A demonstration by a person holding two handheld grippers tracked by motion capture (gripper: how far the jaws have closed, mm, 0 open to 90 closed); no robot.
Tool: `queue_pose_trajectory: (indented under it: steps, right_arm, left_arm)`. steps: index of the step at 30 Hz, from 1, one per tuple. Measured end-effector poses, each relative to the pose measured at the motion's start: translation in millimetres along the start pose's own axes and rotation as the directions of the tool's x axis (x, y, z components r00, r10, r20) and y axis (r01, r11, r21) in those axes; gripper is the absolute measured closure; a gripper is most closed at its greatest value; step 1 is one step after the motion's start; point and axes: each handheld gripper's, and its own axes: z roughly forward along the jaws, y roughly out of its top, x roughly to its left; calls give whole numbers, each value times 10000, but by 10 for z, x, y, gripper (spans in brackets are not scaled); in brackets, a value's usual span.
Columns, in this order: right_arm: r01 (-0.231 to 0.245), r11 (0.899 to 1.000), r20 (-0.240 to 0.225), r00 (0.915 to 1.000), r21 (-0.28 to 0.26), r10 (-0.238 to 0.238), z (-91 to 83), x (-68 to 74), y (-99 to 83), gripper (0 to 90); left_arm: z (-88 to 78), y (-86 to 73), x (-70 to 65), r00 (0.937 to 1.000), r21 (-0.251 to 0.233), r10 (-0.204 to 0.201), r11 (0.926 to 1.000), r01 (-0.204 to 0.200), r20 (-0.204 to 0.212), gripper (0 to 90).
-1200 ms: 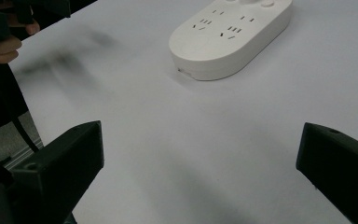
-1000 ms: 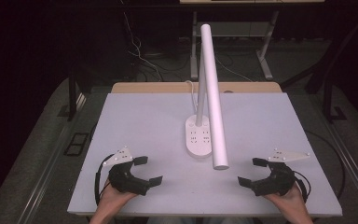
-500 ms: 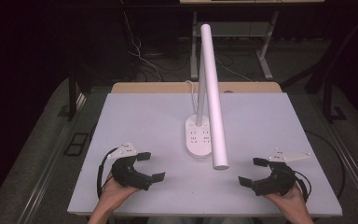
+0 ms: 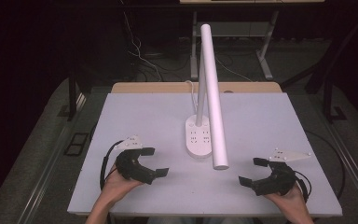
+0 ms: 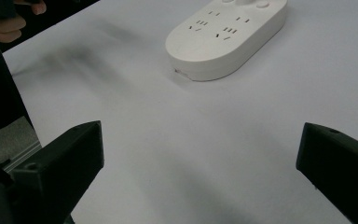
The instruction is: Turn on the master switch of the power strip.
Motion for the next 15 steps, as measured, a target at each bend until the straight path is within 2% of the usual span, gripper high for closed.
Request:
queue_pose_trajectory:
  steps: [15]
  right_arm:
    - [59, 10000, -21, 10000, -25, -59, 0, -5, -4, 1]
  left_arm:
    - [16, 198, 48, 9998, 182, 160, 9997, -161, 79, 6]
